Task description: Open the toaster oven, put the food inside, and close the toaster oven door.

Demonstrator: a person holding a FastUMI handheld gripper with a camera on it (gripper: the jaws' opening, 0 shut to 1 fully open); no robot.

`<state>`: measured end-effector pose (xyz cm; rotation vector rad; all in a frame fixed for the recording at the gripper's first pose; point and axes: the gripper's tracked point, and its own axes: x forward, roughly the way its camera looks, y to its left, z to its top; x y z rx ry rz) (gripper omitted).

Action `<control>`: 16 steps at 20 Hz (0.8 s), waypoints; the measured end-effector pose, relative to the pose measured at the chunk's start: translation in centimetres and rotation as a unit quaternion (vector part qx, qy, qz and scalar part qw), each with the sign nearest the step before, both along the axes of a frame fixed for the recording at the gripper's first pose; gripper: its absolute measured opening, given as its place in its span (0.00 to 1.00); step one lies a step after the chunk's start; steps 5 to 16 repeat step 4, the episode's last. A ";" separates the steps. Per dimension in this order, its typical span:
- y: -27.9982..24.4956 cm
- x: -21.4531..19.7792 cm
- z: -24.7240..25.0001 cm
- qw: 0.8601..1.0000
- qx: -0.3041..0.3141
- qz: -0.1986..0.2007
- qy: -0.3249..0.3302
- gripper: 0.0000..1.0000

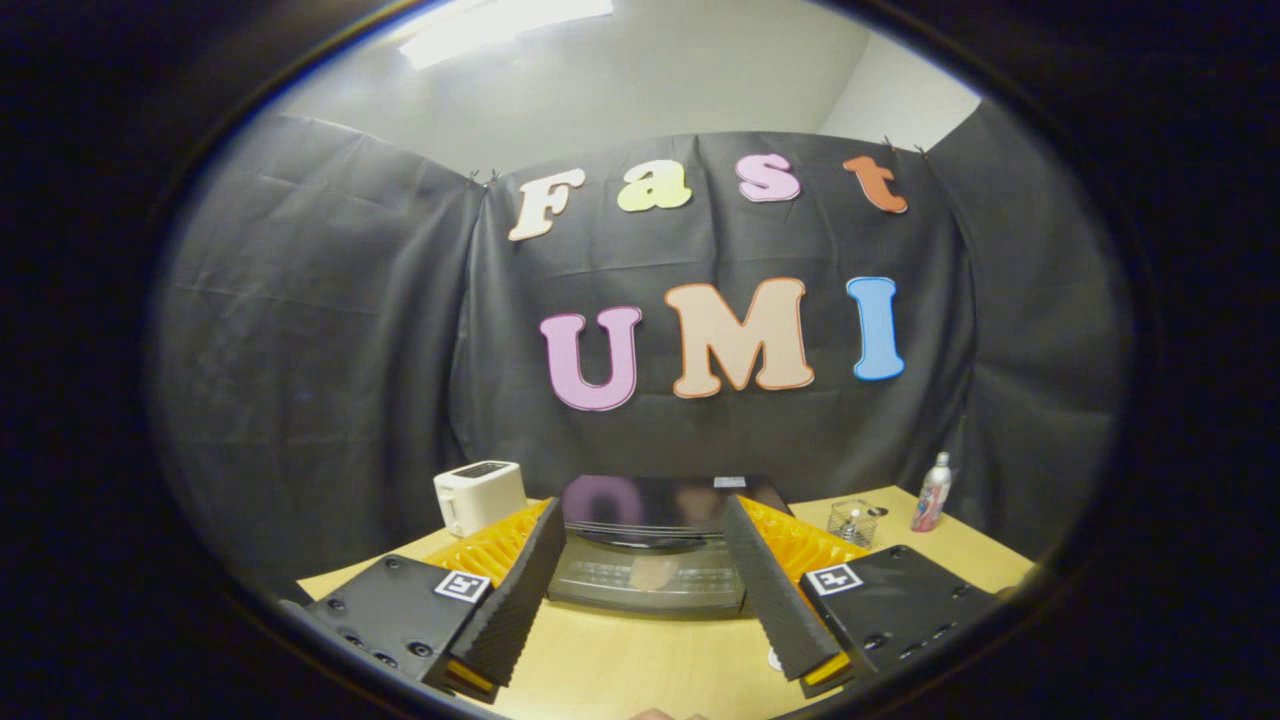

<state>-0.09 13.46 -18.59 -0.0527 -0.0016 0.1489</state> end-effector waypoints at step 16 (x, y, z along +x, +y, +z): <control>-1.1 -1.0 -0.3 1.000 -0.004 -0.002 0.008 0.98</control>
